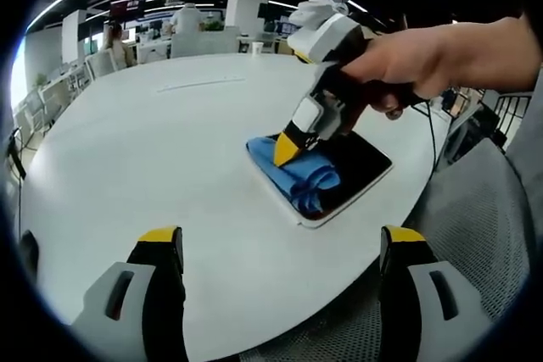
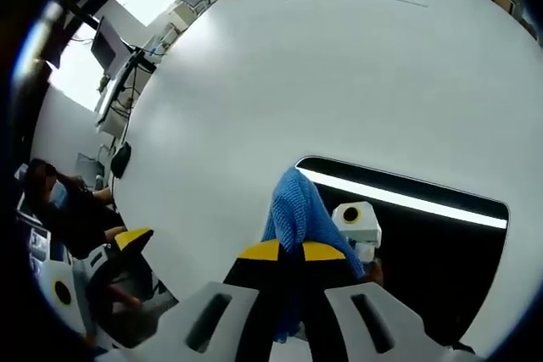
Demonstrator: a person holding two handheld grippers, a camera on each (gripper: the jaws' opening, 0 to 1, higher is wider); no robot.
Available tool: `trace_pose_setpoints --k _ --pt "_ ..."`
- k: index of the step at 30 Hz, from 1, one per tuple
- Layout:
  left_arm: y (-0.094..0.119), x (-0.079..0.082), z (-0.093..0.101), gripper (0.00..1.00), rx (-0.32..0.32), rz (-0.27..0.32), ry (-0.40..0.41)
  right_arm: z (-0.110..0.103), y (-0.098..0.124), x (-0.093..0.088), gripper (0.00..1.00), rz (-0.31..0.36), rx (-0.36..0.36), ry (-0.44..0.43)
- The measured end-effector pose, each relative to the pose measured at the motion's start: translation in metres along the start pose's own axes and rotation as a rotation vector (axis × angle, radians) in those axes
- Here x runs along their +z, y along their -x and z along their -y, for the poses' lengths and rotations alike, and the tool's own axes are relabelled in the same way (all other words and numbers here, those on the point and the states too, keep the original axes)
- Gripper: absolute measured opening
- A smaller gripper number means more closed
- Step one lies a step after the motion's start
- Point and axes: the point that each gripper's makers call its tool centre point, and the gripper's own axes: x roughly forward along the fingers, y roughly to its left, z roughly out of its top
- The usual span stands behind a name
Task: Wipe the mirror surface with the cleaning cloth until all visible marks leave the cleaned area.
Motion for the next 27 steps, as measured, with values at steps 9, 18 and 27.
trace_pose_setpoints --k 9,18,27 --pt "0.001 0.000 -0.001 0.95 0.007 0.001 0.007 0.010 0.004 -0.003 0.01 -0.009 0.001 0.005" --pt "0.000 0.000 -0.002 0.98 0.009 0.007 0.008 0.019 0.010 -0.006 0.01 -0.006 0.000 -0.003" --pt "0.000 0.000 -0.001 0.99 0.000 0.004 0.001 0.037 0.016 -0.010 0.01 0.001 -0.009 -0.018"
